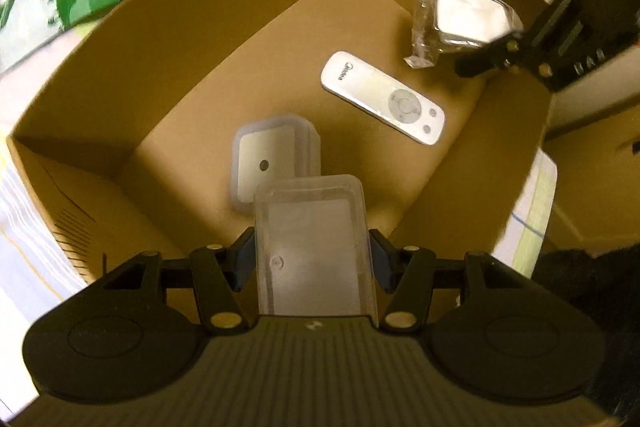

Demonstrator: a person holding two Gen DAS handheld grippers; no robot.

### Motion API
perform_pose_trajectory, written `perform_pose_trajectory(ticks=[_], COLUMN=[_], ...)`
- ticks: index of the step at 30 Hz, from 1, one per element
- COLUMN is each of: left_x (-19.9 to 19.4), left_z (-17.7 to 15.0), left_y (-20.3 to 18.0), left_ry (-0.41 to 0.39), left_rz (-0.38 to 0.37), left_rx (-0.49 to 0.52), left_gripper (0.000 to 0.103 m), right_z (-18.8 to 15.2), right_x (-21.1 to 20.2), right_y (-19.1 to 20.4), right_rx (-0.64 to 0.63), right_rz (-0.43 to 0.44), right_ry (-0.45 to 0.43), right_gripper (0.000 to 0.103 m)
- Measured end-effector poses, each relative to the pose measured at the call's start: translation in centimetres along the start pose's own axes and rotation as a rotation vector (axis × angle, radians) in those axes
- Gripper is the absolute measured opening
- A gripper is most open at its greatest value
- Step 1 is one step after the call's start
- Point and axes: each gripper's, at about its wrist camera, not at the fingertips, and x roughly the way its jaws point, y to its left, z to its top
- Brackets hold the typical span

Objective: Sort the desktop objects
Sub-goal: 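Carry both clear plastic items into the cardboard box and lower them onto its floor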

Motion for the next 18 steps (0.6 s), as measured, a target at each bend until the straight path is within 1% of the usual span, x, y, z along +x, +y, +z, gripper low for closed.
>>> perform_pose_trajectory(ticks=[1, 3, 6, 18], left_x=[0.3, 0.9, 1.5, 1.8], left_z=[0.1, 0.1, 0.2, 0.2], left_y=[0.0, -0.1, -0.2, -0.1], left_ry=[0.009, 0.038, 0.06, 0.062], left_rz=[0.017, 0.015, 0.027, 0.033], left_rx=[0.004, 0.008, 0.015, 0.016], left_gripper=[0.053, 0.053, 0.052, 0.052], right_z=[0.1, 0.2, 0.1, 0.4], right_x=[0.0, 0.1, 0.3, 0.7], right_y=[0.1, 0.2, 0.4, 0.7], right_rx=[-0.013, -0.037, -0.063, -0.095], right_rz=[-0.006, -0.013, -0.019, -0.053], right_ry=[0.005, 0.016, 0.028, 0.04], right_gripper=[0.068, 0.068, 0.068, 0.068])
